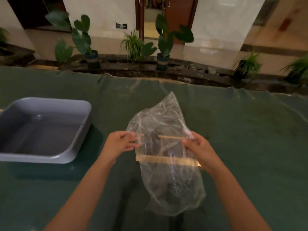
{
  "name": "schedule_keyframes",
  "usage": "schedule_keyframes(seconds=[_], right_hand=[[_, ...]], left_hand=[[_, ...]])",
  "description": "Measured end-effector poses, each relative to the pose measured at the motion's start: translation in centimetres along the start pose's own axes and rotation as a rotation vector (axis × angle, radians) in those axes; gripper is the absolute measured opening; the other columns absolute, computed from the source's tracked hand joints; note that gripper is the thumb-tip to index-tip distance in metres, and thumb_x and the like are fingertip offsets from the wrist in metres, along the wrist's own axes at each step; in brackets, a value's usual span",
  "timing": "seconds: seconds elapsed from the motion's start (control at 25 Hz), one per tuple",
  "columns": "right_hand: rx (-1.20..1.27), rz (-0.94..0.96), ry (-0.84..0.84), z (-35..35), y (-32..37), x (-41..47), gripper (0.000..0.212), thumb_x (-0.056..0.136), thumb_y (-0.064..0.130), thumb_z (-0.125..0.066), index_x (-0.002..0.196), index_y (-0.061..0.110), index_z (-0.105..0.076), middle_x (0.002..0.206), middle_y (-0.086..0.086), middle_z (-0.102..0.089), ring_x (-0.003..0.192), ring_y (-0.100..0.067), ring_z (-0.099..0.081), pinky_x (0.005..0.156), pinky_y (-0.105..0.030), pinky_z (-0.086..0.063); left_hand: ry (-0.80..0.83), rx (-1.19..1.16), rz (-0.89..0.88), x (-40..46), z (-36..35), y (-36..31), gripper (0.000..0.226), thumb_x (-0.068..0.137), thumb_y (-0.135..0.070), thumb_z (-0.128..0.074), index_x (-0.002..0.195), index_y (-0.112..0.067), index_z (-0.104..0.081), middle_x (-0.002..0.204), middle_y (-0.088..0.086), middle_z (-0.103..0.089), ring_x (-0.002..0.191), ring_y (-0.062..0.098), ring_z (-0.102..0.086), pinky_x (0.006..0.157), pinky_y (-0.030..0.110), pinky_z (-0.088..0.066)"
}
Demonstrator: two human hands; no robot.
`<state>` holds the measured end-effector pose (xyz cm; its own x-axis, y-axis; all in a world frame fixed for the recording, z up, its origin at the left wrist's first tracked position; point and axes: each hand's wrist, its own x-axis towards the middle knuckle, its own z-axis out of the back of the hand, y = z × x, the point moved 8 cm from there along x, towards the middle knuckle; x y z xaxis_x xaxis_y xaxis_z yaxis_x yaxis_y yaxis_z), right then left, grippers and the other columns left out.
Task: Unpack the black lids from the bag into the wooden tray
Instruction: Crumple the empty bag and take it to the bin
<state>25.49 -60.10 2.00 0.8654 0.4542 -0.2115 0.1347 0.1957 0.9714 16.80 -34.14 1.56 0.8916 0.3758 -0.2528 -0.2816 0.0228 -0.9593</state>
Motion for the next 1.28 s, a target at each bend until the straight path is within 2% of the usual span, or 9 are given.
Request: schedule_keyframes(seconds=[0.08,0.16,0.32,0.44,0.56,0.68,0.8,1.04,1.28], right_hand=[[-0.099,-0.064,0.188,0.1,-0.7,-1.2,0.064,0.067,0.054,-0.073,0.124,0.031,-0.053,0.111,0.005,-0.069,0.102,-0.011,-0.066,0.086,-0.029,-0.052],[-0.127,-0.052,0.275,1.0,-0.7,-2.3,0.041,0.067,0.044,-0.078,0.102,0.027,-0.067,0.092,0.001,-0.076,0.083,-0.012,-0.071,0.069,-0.023,-0.055],[-0.058,0.039,0.007,5.3,0.4,-2.4,0.025,0.066,0.025,-0.075,0.054,0.019,-0.055,0.043,0.003,-0.052,0.038,-0.010,-0.040,0.041,-0.019,-0.030],[-0.026,0.109,-0.081,5.2,1.1,-1.9,0.037,0.073,0.013,-0.074,0.051,0.022,-0.046,0.048,0.002,-0.042,0.045,-0.010,-0.035,0.042,-0.021,-0.029],[0.131,0.120,-0.272,5.1,1.2,-1.8,0.031,0.074,0.014,-0.074,0.066,0.015,-0.043,0.065,-0.009,-0.043,0.059,-0.017,-0.044,0.056,-0.032,-0.042],[0.034,0.123,-0.320,4.7,1.4,-1.8,0.032,0.074,0.024,-0.073,0.070,0.011,-0.044,0.065,-0.005,-0.047,0.056,-0.010,-0.048,0.053,-0.025,-0.045],[0.245,-0.088,-0.237,3.9,0.7,-1.1,0.031,0.090,0.042,-0.049,0.090,0.012,-0.056,0.081,-0.009,-0.070,0.064,-0.019,-0.066,0.061,-0.030,-0.050],[0.452,-0.321,-0.104,4.6,0.8,-0.2,0.035,0.087,0.042,-0.053,0.090,0.009,-0.066,0.072,-0.008,-0.076,0.061,-0.022,-0.070,0.061,-0.031,-0.051],[0.453,-0.011,-0.332,7.6,2.8,0.1,0.010,0.091,0.013,-0.054,0.083,0.009,-0.057,0.073,-0.005,-0.067,0.058,-0.014,-0.069,0.051,-0.022,-0.055]], left_hand=[[0.082,-0.030,0.016,0.5,-1.0,-0.9,0.020,0.092,-0.022,-0.052,0.097,-0.010,-0.068,0.095,0.011,-0.074,0.081,0.018,-0.073,0.060,0.019,-0.056],[0.316,0.027,0.061,0.8,-1.9,-1.8,0.028,0.092,-0.029,-0.050,0.103,-0.009,-0.067,0.100,0.008,-0.074,0.088,0.019,-0.072,0.062,0.019,-0.055],[0.655,0.336,0.116,1.6,1.0,-6.3,0.046,0.073,-0.050,-0.067,0.096,-0.011,-0.073,0.095,0.009,-0.076,0.078,0.017,-0.072,0.061,0.019,-0.055],[0.395,0.116,0.046,3.5,3.0,-10.1,0.073,0.065,-0.053,-0.073,0.118,-0.005,-0.060,0.086,0.006,-0.076,0.074,0.013,-0.071,0.062,0.022,-0.057],[0.226,-0.375,0.051,2.5,-0.9,-7.8,0.081,0.080,-0.066,-0.041,0.145,-0.026,-0.018,0.113,0.011,-0.067,0.105,0.024,-0.064,0.090,0.047,-0.049],[0.271,-0.247,-0.006,-0.9,-7.5,-4.3,0.089,0.070,-0.057,-0.062,0.142,-0.043,-0.010,0.116,0.009,-0.068,0.107,0.027,-0.064,0.100,0.056,-0.041],[0.179,-0.250,-0.140,-2.4,-8.4,-4.2,0.091,0.064,-0.040,-0.080,0.138,-0.043,-0.026,0.110,0.009,-0.071,0.099,0.027,-0.068,0.087,0.038,-0.055],[0.382,-0.032,-0.205,-3.1,-8.4,-4.2,0.087,0.091,-0.027,-0.056,0.138,-0.050,0.014,0.113,0.002,-0.071,0.110,0.016,-0.063,0.084,0.018,-0.051],[0.488,-0.211,-0.108,-4.1,-6.9,-3.9,0.087,0.090,-0.017,-0.053,0.124,-0.071,0.007,0.121,0.016,-0.065,0.111,0.033,-0.062,0.084,0.031,-0.055]])
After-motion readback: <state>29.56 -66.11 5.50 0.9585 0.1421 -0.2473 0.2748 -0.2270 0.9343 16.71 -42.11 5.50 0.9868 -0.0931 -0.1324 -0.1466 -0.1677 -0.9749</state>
